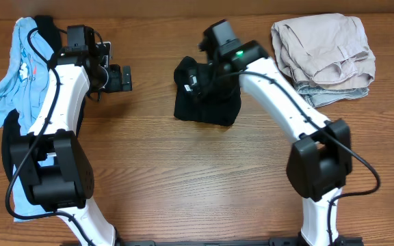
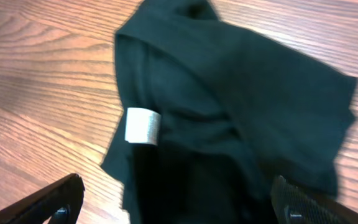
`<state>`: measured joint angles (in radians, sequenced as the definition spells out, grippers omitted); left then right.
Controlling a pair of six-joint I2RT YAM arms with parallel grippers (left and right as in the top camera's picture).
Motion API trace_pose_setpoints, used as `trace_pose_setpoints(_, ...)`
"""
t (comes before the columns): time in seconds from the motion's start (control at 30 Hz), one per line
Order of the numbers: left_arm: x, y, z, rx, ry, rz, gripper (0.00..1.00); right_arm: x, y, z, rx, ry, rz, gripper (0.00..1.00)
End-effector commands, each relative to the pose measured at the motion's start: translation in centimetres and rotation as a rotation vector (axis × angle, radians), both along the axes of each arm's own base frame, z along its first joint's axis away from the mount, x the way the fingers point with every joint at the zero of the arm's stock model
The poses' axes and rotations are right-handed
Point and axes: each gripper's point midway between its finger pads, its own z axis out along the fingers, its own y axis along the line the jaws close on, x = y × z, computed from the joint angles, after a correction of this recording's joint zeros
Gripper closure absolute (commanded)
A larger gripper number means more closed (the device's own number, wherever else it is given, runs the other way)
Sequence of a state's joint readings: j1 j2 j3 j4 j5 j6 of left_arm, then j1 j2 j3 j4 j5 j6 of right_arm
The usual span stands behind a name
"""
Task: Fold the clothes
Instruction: 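Grasp the folded black shirt with the right gripper and lift it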
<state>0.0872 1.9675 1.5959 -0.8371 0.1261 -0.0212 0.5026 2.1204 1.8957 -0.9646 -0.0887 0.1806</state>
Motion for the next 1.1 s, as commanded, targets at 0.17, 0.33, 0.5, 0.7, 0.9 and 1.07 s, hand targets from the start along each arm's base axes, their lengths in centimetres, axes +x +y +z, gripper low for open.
trace_pose_setpoints(0.17,0.4,0.3,0.6,0.001,-0.018,0.015,0.00,0.7,2.8,-6.7,-0.064,0.018,-0.053,0.00)
trace_pose_setpoints(0.33,0.4,0.3,0.6,0.001,-0.018,0.015,0.00,0.1,5.0,-8.9,-0.040,0.040,-0.082,0.01)
trace_pose_setpoints(0.5,0.4,0.3,0.6,0.001,-0.018,0.014,0.00,-0.3,7.9,-10.3,-0.027,0.002,-0.091,0.10)
trace_pose_setpoints(0.7,0.4,0.3,0.6,0.001,-0.018,0.015,0.00,-0.5,6.6,-12.6,-0.146,-0.027,-0.187,0.22)
trace_pose_setpoints(0.9,0.4,0.3,0.6,0.001,-0.018,0.015,0.00,-1.3,3.9,-13.3,-0.269,-0.009,-0.225,0.28)
trace_pose_setpoints(1.07,0.4,0.3,0.6,0.001,-0.018,0.014,0.00,-2.6,0.3,-13.2,-0.412,0.069,-0.171,0.20)
